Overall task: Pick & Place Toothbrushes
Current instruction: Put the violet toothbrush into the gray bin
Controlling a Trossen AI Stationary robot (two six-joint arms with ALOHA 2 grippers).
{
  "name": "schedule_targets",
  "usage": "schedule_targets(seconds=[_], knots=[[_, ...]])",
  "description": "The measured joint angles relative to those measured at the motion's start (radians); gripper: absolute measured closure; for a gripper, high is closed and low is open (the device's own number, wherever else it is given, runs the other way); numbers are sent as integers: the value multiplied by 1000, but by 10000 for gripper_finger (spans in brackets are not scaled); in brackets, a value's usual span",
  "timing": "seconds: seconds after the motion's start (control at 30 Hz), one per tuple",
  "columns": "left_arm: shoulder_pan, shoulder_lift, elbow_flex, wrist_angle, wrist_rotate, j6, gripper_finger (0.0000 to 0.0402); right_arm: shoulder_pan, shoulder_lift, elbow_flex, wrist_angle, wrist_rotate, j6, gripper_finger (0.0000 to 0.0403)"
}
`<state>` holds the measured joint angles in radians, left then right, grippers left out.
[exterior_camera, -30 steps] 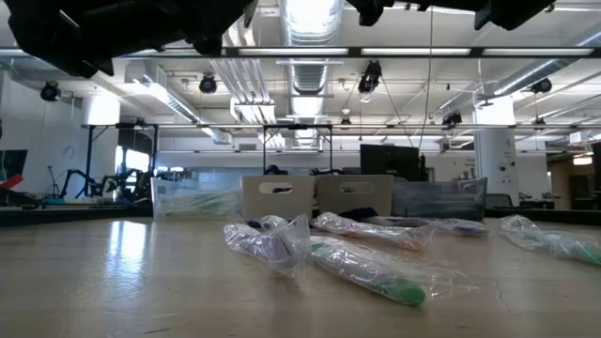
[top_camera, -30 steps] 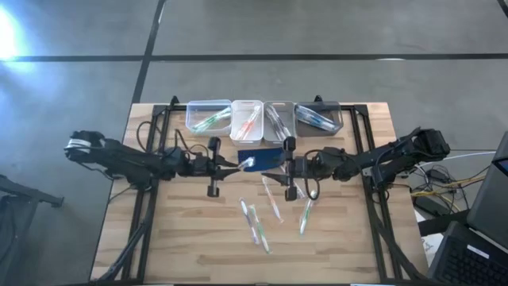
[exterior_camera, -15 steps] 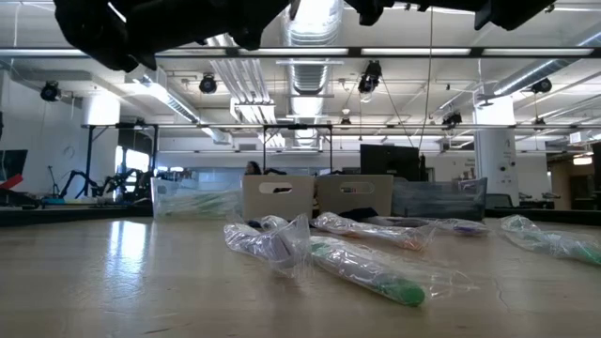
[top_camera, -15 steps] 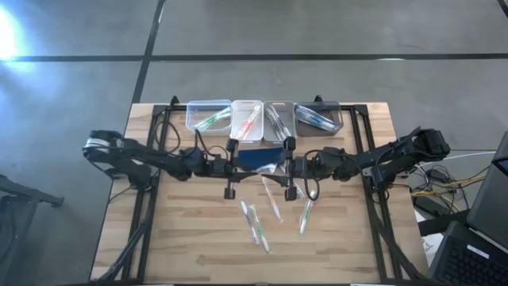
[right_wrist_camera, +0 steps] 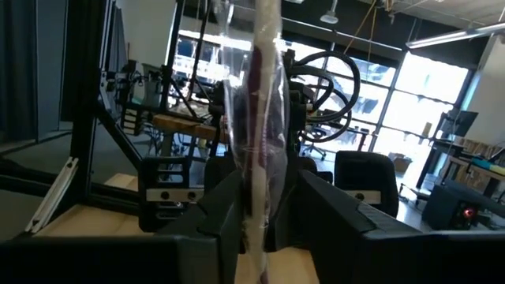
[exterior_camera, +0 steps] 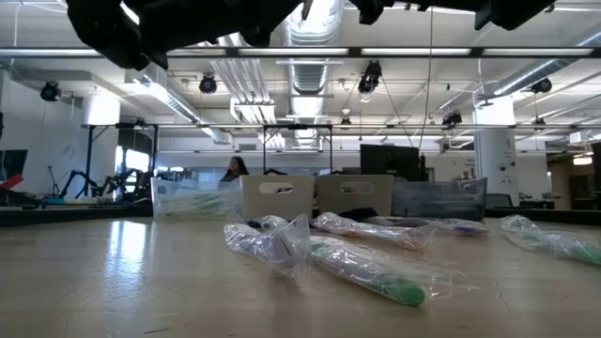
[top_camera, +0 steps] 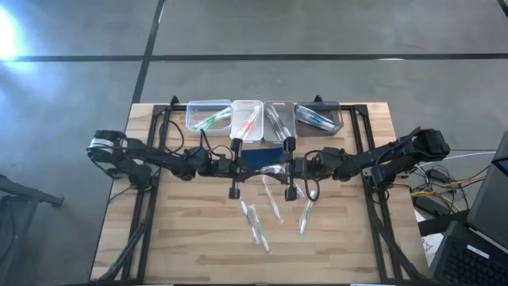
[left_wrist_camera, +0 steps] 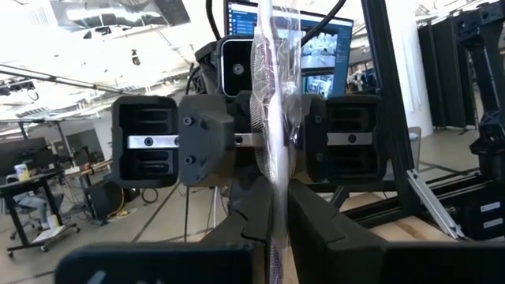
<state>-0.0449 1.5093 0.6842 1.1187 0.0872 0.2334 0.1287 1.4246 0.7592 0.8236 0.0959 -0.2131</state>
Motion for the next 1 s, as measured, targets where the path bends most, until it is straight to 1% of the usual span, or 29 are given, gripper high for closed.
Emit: schedule_targets(seconds=[0.2, 0.33, 0.47, 0.63, 0.73, 0.83, 0.9, 1.0], knots=[[6, 0, 0, -2, -3, 1, 373, 0, 0, 0, 1, 0, -1, 345], [6, 0, 0, -4, -6, -5, 352, 0, 0, 0, 1, 0, -5, 381], [6, 0, 0, -17, -4, -24, 319, 0, 0, 0, 1, 0, -4, 378], [5, -7, -1, -74, -1, -22, 257, 0, -4, 0, 1, 1, -4, 378], [5, -35, -2, -162, -7, 4, 222, 0, -20, 0, -14, 10, 3, 379], [6, -80, -1, -304, -17, 48, 200, -2, -55, 0, -84, 42, 29, 379], [7, -116, -1, -418, -24, 54, 193, -2, -87, 0, -168, 98, 53, 379], [4, -172, -2, -591, -54, 51, 191, -10, -142, 0, -275, 213, 88, 379]])
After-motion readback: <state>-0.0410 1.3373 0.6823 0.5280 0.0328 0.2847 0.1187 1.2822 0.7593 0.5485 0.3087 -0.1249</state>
